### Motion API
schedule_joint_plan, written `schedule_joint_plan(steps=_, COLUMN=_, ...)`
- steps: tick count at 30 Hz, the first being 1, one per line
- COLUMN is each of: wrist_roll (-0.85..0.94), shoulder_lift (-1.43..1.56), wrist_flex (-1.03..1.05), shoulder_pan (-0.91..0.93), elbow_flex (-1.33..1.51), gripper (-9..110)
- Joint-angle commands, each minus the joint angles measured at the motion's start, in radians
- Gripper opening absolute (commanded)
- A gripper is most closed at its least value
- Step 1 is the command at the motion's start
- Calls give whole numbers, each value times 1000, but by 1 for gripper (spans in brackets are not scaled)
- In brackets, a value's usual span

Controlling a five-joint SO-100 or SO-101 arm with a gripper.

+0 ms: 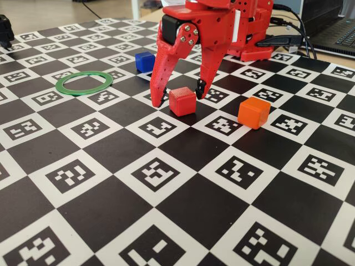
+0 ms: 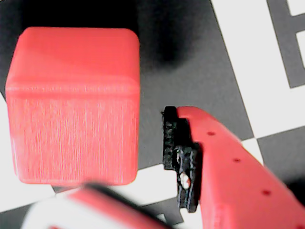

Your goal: Grab the red cube then put it in the green circle then put the blue cube on top and finally the orange cube on top

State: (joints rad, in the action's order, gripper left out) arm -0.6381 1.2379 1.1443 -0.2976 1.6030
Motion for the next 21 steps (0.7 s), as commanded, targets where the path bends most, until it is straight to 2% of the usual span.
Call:
schedule_joint_plan(steps=1, wrist_roll=-3, shoulder_lift=25, wrist_flex=-9, shoulder_pan=0, elbow_flex=-14, gripper=37)
schedule_joint_plan(steps=11, wrist_roll=6, shoulder_lift=14, wrist_flex=-31, shoulder_pan=5, elbow_flex=-15, gripper=33)
schedule_joint_plan(steps=21, wrist_roll=18, shoulder_lift=2, wrist_flex=-34, shoulder_pan=21, elbow_flex=-28, gripper=22)
